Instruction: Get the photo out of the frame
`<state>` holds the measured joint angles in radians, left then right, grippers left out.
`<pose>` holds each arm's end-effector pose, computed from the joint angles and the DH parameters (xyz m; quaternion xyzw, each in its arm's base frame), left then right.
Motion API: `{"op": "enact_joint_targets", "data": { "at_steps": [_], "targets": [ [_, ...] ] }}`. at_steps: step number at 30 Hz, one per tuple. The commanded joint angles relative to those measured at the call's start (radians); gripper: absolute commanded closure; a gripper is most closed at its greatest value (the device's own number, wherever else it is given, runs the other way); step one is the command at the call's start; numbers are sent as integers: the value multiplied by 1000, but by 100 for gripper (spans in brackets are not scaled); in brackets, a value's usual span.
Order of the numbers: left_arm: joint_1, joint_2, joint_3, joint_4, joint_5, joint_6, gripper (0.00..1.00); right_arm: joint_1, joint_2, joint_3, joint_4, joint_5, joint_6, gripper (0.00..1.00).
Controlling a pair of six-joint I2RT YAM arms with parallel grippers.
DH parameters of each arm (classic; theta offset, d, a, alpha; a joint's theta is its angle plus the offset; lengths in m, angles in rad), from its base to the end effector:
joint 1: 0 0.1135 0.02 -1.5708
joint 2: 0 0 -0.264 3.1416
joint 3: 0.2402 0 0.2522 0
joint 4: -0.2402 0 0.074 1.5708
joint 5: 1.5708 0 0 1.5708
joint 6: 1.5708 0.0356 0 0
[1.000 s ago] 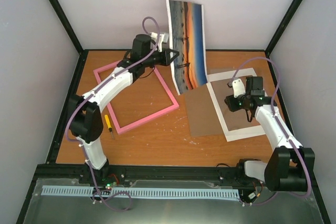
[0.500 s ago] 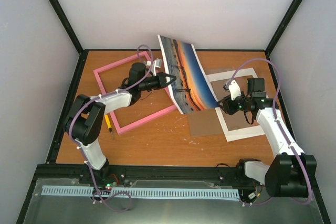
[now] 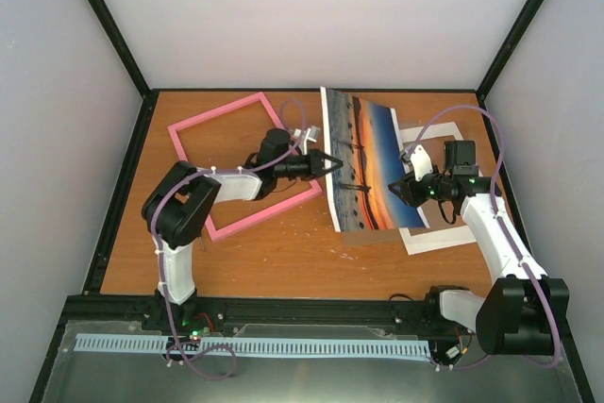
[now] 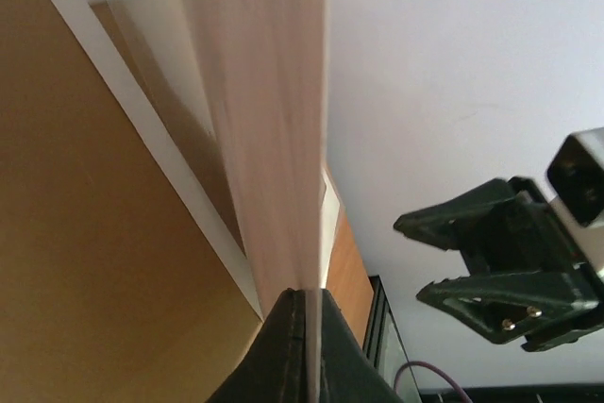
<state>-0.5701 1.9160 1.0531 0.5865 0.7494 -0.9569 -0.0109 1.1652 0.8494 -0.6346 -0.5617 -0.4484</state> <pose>0.3325 -0.2420 0.1875 0.0739 0.7710 -0.5989 0.2035 0.2280 0.0165 0.2523 -0.2811 0.8748 0.1902 0.3457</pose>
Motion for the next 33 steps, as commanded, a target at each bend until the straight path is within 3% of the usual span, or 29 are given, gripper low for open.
{"op": "enact_joint_targets", "data": {
  "at_steps": [1, 10, 18, 24, 33],
  "targets": [
    [-30, 60, 34, 72, -6, -90, 99, 0, 0, -6, 4, -9, -9, 54],
    [-35, 129, 54, -99, -17, -62, 99, 0, 18, -6, 5, -6, -14, 53],
    [-47, 150, 62, -138, -36, -43, 99, 2, 26, -6, 4, -7, -14, 53],
    [-56, 169, 75, -157, -27, -46, 93, 2, 32, -6, 4, -5, -14, 53],
    [-59, 148, 81, -233, -63, -8, 77, 2, 37, -6, 3, -4, -15, 53]
  ]
}}
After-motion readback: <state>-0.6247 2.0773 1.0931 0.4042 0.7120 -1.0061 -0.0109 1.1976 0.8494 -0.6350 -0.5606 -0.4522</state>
